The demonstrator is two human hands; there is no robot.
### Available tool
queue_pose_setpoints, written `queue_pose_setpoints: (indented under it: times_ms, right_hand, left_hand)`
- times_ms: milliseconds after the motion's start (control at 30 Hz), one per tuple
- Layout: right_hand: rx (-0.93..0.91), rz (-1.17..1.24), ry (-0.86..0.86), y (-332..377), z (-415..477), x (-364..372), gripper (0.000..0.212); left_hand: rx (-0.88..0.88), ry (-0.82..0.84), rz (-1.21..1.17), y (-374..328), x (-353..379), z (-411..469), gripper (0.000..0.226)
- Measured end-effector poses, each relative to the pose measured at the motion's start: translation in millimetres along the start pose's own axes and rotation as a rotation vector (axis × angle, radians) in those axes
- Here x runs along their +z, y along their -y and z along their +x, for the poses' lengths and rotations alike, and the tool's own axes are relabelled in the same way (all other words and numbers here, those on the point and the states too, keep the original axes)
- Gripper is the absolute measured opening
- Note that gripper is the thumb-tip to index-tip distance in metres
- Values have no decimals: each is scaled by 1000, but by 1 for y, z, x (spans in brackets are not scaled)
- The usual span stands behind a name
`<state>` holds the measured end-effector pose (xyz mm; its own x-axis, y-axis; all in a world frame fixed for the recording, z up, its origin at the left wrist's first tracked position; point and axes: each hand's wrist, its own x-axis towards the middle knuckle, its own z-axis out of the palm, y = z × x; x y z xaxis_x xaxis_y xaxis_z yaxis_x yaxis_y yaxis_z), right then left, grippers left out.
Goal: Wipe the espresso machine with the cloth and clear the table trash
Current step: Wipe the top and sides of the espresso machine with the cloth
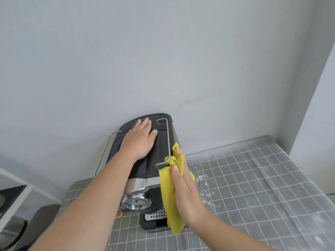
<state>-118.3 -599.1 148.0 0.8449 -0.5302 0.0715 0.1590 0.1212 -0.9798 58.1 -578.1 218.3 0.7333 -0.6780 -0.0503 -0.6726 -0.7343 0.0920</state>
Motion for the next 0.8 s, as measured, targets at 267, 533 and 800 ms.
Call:
queue_pose_setpoints:
  times_ms: [267, 533, 800]
  right_hand:
    - [165, 36, -8, -18, 7, -10, 64]
    - [35, 21, 12, -10, 95, -22, 51]
    - [-53, 91, 12, -38, 32, -10, 58]
  left_hand:
    - [-19, -22, 3, -4, 0, 0, 53]
    - [20, -28, -97, -35, -14, 27, 49]
    - [1, -34, -108, -32, 2, 28, 48]
